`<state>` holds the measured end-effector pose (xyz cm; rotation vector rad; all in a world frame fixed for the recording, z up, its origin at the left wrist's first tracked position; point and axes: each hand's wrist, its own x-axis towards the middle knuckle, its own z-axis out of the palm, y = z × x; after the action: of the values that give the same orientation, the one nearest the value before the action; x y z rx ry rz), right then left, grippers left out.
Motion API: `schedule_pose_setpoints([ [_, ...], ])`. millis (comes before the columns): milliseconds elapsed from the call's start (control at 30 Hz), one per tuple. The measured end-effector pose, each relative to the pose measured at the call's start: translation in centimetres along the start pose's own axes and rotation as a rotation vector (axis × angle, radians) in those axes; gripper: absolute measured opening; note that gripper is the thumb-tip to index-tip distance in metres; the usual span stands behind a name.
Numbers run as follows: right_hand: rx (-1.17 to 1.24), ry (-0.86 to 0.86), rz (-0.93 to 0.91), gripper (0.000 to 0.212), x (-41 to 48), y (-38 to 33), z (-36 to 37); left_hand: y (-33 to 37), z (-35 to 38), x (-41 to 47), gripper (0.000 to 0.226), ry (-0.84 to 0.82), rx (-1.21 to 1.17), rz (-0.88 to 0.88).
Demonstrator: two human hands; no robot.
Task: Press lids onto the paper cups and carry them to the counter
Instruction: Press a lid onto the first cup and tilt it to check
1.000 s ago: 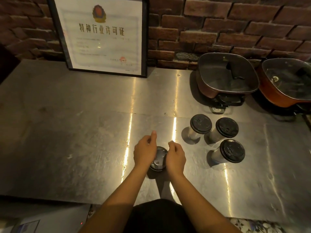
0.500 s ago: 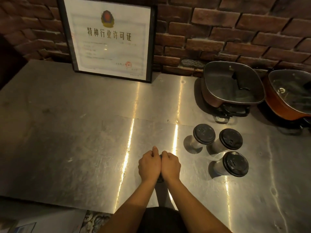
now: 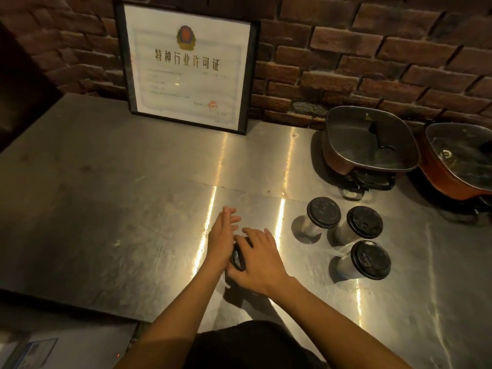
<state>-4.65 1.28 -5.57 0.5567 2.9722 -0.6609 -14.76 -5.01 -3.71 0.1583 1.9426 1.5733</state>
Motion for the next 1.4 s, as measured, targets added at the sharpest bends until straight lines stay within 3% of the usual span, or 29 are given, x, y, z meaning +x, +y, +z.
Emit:
schedule_pose_setpoints([
  [200, -0.132, 0.074, 0.04, 0.057, 0.6, -0.4, 2.4, -0.5, -1.5, -0.4, 0.043, -0.012, 0.025, -0.089],
  [400, -0.09, 0.094, 0.057, 0.058, 1.0, -0.4, 1.7, -1.4, -1.5, -1.1, 0.042, -0.031, 0.067, -0.159],
  [467, 0.034, 0.08, 0.153, 0.054, 1.6, 0.2, 0.6, -2.3, -2.0, -1.2, 0.036, -0.025, 0.085, -0.175],
  [567, 0.483, 0.125, 0.518, 0.049, 1.9, 3.2, -2.0, -4.3, -3.4, -1.3, 0.018, 0.02, 0.161, -0.163],
  [633, 0.838, 0.183, 0.758, 0.042, 0.9, 5.2, -3.1, -4.8, -4.2, -1.6, 0.019, 0.015, 0.173, -0.187],
  [700, 1.048, 0.188, 0.845, 0.037, -0.5, 5.9, -3.7, -4.2, -4.3, -2.1, 0.03, -0.047, 0.161, -0.245],
  [800, 1.307, 0.141, 0.829, 0.033, -2.6, 4.7, -4.8, -2.4, -4.1, -3.3, 0.022, -0.196, 0.153, -0.255],
  [900, 1.421, 0.16, 0.827, 0.026, -4.3, 3.1, -5.7, -0.6, -4.0, -4.4, 0.025, -0.27, 0.133, -0.198],
  [1133, 1.437, 0.238, 0.788, 0.025, -5.8, 0.8, -6.5, 1.9, -4.5, -5.8, 0.036, -0.266, 0.11, -0.246],
  [1300, 1.474, 0.266, 0.728, 0.024, -6.4, 0.2, -7.0, 2.6, -5.1, -6.0, 0.023, -0.279, 0.095, -0.153],
  [1400, 1.468, 0.236, 0.704, 0.025, -6.8, 0.2, -7.2, 2.8, -5.7, -5.6, 0.028, -0.327, 0.124, -0.094],
])
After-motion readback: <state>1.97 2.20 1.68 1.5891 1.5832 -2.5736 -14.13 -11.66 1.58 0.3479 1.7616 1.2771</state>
